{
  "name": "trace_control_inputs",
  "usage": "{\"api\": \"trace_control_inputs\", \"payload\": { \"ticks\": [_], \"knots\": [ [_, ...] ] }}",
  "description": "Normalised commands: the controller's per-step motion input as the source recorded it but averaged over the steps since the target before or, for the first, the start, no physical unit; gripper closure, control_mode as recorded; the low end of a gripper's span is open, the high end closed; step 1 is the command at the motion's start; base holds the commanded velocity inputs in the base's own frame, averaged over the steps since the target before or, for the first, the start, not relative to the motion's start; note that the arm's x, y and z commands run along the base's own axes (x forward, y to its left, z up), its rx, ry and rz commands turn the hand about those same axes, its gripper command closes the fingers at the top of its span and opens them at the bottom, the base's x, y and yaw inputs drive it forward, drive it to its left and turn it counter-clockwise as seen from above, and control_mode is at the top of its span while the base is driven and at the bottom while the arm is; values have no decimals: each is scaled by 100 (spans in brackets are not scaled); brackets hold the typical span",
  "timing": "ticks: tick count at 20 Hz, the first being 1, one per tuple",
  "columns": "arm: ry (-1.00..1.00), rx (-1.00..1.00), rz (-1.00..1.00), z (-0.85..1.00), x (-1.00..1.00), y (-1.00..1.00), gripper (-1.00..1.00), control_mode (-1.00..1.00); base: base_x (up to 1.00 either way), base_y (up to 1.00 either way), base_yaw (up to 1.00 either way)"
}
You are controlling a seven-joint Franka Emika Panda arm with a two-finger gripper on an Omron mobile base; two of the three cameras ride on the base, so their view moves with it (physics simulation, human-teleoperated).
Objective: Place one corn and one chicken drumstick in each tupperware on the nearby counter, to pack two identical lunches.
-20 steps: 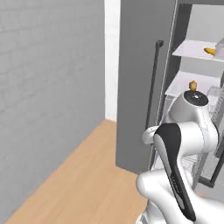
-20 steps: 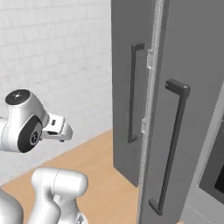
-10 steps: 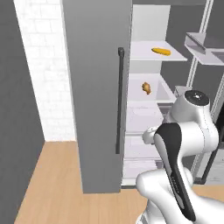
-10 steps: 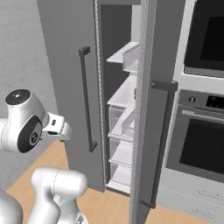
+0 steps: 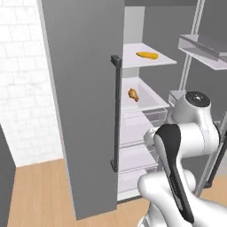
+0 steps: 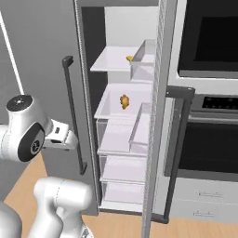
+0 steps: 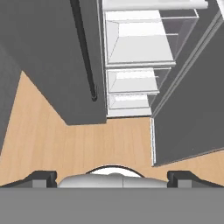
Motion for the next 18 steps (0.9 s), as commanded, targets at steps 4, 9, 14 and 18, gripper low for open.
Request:
{"api": "trace_control_inputs", "payload": {
  "ticks": [4,9,14,18],
  "knots": [
    [0,0,0,0,0,0,-100,100,48,-4,-24],
    [0,0,0,0,0,0,-100,100,74,0,-29],
    [0,0,0,0,0,0,-100,100,35,-11,-17],
    [0,0,0,0,0,0,-100,100,18,-20,-9]
  ]
}}
